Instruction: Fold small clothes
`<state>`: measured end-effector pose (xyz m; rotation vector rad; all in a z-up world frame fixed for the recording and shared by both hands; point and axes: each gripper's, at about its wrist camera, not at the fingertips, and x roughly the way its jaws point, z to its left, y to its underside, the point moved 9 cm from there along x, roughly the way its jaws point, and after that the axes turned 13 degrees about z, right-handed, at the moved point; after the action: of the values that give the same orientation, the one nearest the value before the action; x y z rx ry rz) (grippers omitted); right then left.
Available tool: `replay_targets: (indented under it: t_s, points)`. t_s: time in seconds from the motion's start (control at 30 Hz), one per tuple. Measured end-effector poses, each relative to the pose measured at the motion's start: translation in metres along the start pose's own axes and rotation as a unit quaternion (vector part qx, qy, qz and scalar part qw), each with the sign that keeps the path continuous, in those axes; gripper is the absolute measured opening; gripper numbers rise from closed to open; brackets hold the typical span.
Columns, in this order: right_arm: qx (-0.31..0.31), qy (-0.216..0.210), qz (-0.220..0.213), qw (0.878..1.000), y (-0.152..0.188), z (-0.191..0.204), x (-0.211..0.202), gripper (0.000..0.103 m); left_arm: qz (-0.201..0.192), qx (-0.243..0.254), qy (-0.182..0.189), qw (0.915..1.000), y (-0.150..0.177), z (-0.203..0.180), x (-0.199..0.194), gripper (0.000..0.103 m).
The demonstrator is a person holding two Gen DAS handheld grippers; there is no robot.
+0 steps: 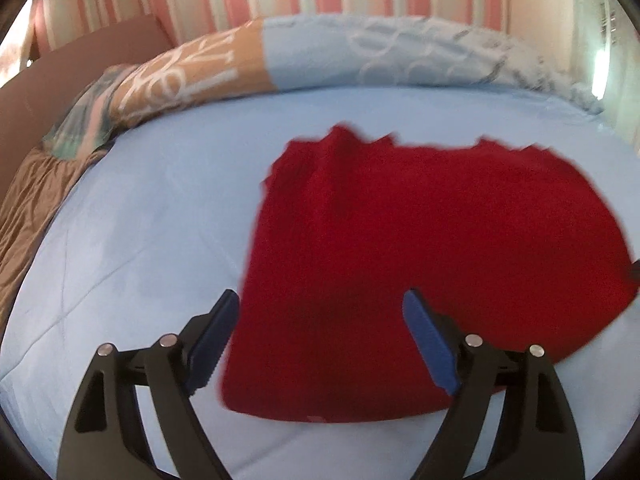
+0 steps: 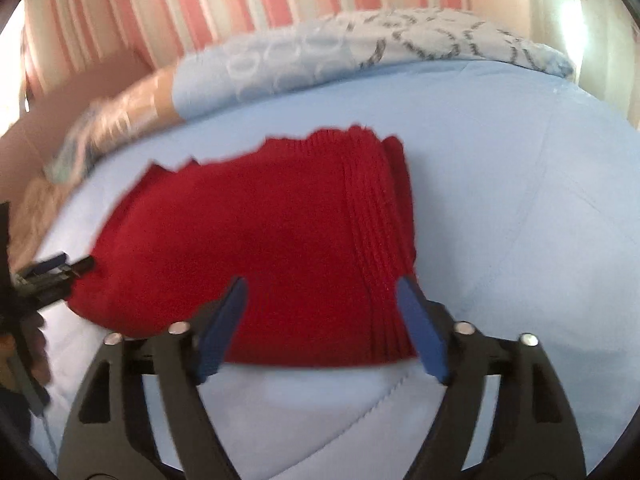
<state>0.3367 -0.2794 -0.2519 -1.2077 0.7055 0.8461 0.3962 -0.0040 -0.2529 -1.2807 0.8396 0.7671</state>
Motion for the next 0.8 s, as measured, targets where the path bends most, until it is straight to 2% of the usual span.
replay_targets:
  t_s: [0.13, 0.3, 0.4, 0.6, 0.77, 0.8]
  points:
    - [0.082, -0.038, 0.009, 0.996, 0.026, -0.009, -0.009, 0.081, -0.001, 0.021, 0.026, 0.9994, -0.010, -0.043, -0.005, 0.085]
    - [0.149, -0.071, 0.043, 0.985, 0.058, -0.019, 0.010, 0.078, 0.021, 0.034, 0.055, 0.9977, -0.010, -0.080, 0.004, 0.085]
    - [0.144, -0.070, 0.044, 0.986, 0.053, -0.020, 0.020, 0.076, 0.030, 0.043, 0.047, 0.9975, -0.008, -0.090, 0.012, 0.085]
    - [0.139, -0.067, 0.045, 0.987, 0.026, -0.031, 0.044, 0.076, 0.064, 0.020, 0.059, 0.9960, -0.002, -0.093, 0.032, 0.085]
    - [0.142, -0.068, 0.036, 0.987, 0.002, -0.040, 0.057, 0.076, 0.070, 0.017, 0.054, 0.9960, -0.001, -0.096, 0.038, 0.085]
    - [0.143, -0.065, 0.037, 0.987, -0.002, -0.041, 0.060, 0.073, 0.070, 0.018, 0.052, 0.9961, -0.001, -0.097, 0.038, 0.085]
